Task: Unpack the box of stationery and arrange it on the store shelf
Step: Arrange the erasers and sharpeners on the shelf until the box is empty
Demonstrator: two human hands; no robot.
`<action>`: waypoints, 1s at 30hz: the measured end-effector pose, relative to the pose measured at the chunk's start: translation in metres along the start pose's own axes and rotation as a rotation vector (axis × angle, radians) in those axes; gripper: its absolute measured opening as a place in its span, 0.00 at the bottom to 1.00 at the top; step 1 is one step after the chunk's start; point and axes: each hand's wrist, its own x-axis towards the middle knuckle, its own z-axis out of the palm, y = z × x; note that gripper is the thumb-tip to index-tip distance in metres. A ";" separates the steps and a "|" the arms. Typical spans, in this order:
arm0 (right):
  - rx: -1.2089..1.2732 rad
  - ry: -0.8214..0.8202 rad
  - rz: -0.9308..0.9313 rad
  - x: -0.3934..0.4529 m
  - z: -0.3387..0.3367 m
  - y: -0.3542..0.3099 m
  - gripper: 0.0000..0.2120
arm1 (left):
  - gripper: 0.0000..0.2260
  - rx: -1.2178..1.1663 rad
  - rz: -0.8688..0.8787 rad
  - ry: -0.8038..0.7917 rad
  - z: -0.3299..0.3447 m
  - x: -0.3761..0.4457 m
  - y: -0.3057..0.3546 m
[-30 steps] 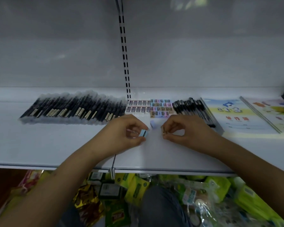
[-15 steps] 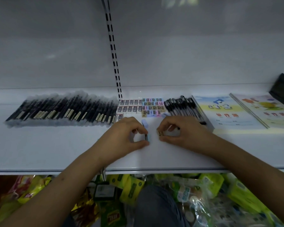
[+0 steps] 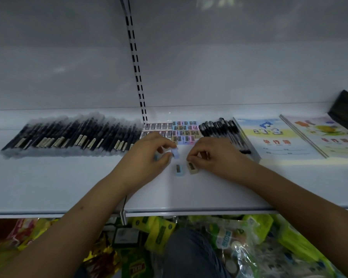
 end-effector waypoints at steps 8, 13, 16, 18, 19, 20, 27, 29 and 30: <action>-0.104 0.104 0.155 0.002 -0.023 0.023 0.08 | 0.08 0.063 0.039 -0.036 0.008 0.017 0.001; -0.146 0.023 0.188 0.006 -0.017 0.026 0.09 | 0.11 0.055 0.043 -0.115 0.007 0.026 -0.001; -0.155 0.023 0.197 0.011 -0.017 0.027 0.05 | 0.13 0.072 0.047 -0.139 0.008 0.028 -0.003; -0.150 0.027 0.202 0.014 -0.015 0.029 0.03 | 0.13 0.034 0.019 -0.118 0.008 0.027 -0.005; -0.145 0.033 0.211 0.015 -0.015 0.030 0.03 | 0.12 0.016 0.000 -0.105 0.007 0.027 -0.005; -0.137 0.042 0.218 0.016 -0.014 0.031 0.03 | 0.10 0.010 -0.010 -0.095 0.007 0.026 -0.006; -0.062 0.059 0.215 0.030 -0.009 0.032 0.04 | 0.07 0.026 0.014 -0.067 0.009 0.029 -0.013; -0.099 0.078 0.200 0.030 -0.010 0.029 0.06 | 0.10 0.018 0.023 -0.040 0.007 0.027 -0.011; -0.113 0.087 0.170 0.027 -0.011 0.026 0.07 | 0.11 0.002 0.035 -0.021 0.004 0.025 -0.009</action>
